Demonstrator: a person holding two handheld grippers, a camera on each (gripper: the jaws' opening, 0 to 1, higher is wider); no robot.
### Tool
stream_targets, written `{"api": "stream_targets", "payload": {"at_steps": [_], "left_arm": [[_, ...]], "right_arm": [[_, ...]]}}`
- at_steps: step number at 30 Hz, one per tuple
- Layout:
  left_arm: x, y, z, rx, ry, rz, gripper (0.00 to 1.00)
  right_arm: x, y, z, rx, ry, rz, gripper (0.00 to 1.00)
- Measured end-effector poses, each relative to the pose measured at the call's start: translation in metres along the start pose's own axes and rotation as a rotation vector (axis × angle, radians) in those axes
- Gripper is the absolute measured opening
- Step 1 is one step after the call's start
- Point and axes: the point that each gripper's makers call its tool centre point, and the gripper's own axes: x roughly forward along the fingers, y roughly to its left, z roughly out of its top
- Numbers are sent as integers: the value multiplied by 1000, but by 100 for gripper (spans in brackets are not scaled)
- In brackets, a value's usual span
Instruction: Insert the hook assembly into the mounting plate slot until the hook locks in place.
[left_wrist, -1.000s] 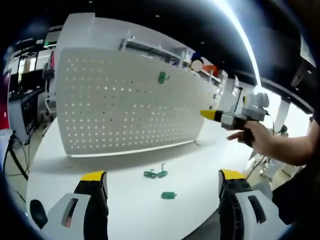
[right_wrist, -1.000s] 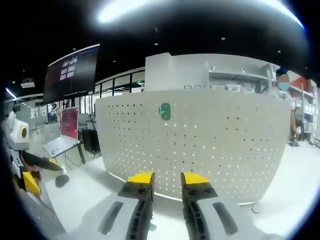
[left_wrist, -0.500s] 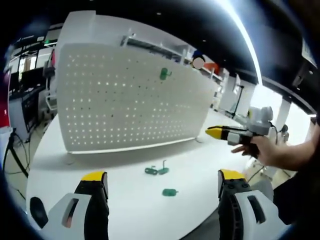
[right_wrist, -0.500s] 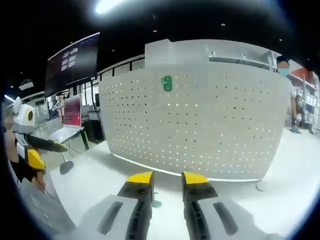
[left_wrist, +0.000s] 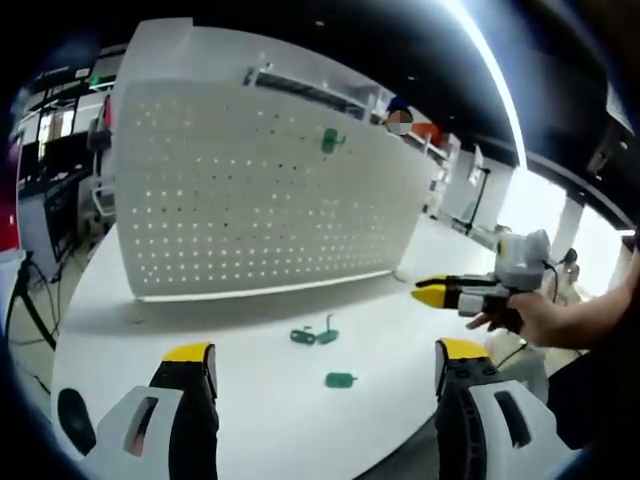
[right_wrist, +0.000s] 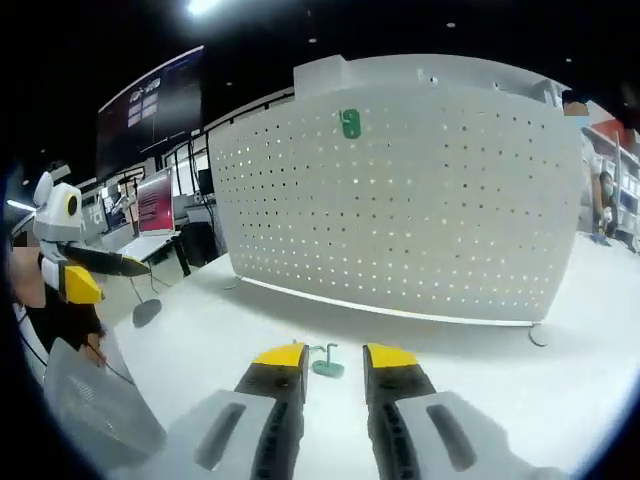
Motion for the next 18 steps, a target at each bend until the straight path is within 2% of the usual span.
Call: {"api": "stream_targets", "payload": {"at_steps": [7,18], "left_arm": [[0,4,-4,-10,10,6,91],[0,20,-17,-30,39,23,90]], "right_arm": [[7,7,-19,11,50,25,19],[34,17,-40,2,111,70,19]]}}
